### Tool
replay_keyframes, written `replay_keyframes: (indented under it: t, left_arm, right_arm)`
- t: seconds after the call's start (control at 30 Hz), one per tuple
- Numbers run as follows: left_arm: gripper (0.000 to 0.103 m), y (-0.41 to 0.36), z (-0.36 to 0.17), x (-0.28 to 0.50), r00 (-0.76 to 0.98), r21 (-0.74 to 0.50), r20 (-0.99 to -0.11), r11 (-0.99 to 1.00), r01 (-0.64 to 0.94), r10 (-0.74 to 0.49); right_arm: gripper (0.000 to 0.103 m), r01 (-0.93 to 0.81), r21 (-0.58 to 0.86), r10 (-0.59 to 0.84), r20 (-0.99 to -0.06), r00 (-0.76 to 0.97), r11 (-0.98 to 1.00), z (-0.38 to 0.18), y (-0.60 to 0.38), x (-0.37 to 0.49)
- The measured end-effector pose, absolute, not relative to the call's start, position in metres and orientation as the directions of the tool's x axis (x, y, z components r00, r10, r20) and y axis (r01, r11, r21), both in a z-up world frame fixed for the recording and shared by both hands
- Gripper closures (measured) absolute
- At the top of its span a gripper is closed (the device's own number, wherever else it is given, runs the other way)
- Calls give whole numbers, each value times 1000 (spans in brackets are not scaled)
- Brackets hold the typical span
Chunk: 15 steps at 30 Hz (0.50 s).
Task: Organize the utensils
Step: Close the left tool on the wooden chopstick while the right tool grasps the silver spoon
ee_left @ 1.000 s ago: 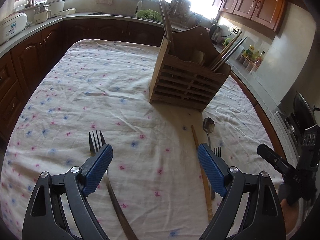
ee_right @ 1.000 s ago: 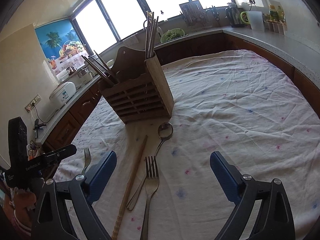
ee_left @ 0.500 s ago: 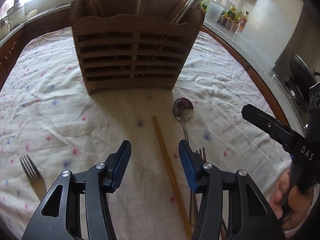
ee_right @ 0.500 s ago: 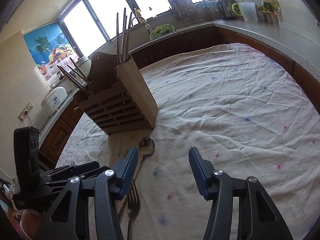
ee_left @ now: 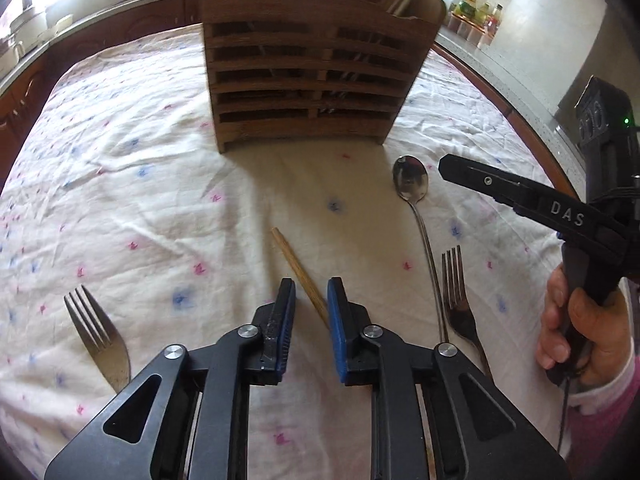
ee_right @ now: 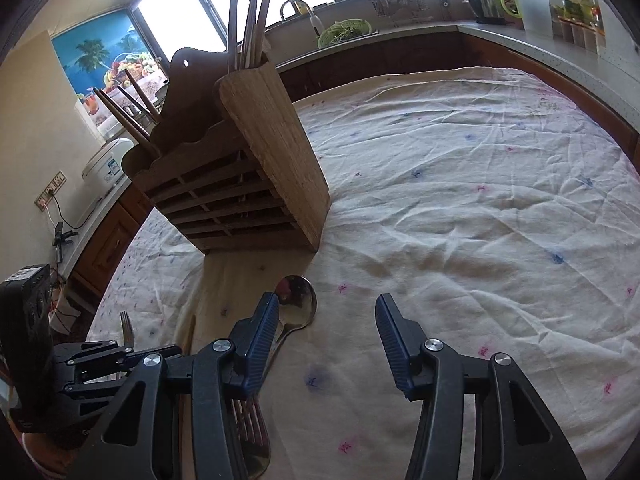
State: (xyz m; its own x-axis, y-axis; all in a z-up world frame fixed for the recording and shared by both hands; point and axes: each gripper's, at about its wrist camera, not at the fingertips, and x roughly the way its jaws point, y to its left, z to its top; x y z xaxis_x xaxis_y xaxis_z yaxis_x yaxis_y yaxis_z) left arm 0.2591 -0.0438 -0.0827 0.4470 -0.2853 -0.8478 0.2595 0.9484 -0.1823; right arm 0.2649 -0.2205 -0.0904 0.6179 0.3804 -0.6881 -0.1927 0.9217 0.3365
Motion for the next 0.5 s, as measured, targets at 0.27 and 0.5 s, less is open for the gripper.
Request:
replay_keyframes:
  t: [0.27,0.5]
  left_arm:
    - [84,-61,-84,268,473,-129,-845,954,270,-248]
    - [97,-70,-83,270,485,-114,-836,947,302,-255]
  right_arm:
    - [83,-261,258,363,-745,560,930,-101,-195,287]
    - [101,-251,305,395,-721,570,919,-95,-207,276]
